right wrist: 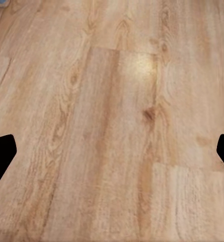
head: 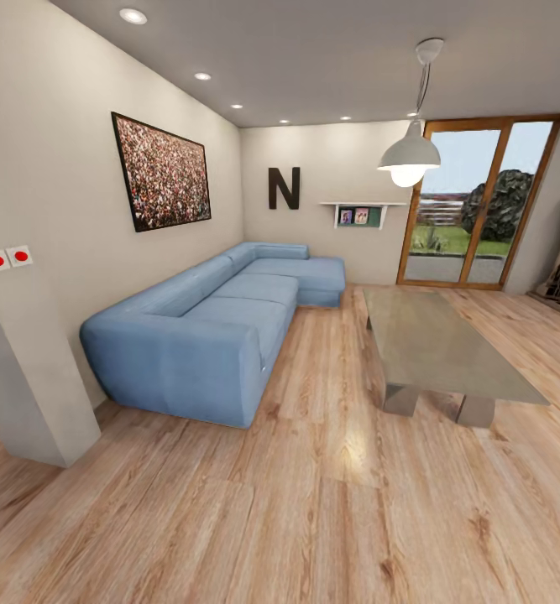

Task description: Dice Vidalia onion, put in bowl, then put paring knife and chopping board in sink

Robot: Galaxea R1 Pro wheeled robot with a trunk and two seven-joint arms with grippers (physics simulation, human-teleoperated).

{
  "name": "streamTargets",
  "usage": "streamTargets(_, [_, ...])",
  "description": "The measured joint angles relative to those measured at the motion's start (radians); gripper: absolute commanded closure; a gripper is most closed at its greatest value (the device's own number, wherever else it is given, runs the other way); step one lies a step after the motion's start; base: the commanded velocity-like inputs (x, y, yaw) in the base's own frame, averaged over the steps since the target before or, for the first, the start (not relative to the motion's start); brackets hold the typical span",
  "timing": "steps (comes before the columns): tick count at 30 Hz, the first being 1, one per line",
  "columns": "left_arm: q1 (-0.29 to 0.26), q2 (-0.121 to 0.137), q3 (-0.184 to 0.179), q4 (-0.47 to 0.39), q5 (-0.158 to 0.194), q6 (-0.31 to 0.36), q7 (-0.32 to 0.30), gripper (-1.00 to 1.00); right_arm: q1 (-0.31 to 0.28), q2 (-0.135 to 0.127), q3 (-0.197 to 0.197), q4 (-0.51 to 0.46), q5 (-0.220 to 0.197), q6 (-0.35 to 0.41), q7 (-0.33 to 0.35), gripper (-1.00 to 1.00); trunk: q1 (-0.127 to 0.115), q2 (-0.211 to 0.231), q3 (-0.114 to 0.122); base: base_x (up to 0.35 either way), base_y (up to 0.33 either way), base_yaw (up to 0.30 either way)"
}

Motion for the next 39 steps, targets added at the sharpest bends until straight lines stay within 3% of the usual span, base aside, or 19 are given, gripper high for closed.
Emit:
streamTargets(4, [0.0,-0.001,0.0,0.027,0.001,-0.048,0.0,-1.0,0.0,-0.017,-0.013,0.0,-0.003,-0.002,-0.002,-1.0,0.0,0.0,0.0,0.0,0.0,-0.022])
streamTargets(5, [0.0,-0.001,-0.001,0.033,0.002,-0.058,-0.001,-1.0,0.0,-0.021,-0.04,0.001,-0.005,-0.003,-0.001,-1.0,0.0,0.0,0.0,0.0,0.0,-0.125])
streamTargets(10, [0.0,-0.001,-0.001,0.037,0.002,-0.063,-0.002,-1.0,0.0,-0.023,-0.077,0.002,-0.006,-0.004,0.003,-1.0,0.0,0.0,0.0,0.0,0.0,-0.246])
streamTargets(22, [0.0,-0.001,-0.001,0.038,0.002,-0.065,-0.003,-1.0,0.0,-0.021,-0.081,0.005,-0.007,-0.003,0.004,-1.0,0.0,0.0,0.004,0.032,0.0,-0.291])
streamTargets(39, [0.0,-0.001,-0.002,0.04,0.0,-0.062,-0.004,-1.0,0.0,-0.021,-0.083,0.011,-0.007,-0.002,0.005,-1.0,-0.001,0.0,0.01,0.304,-0.064,-0.295])
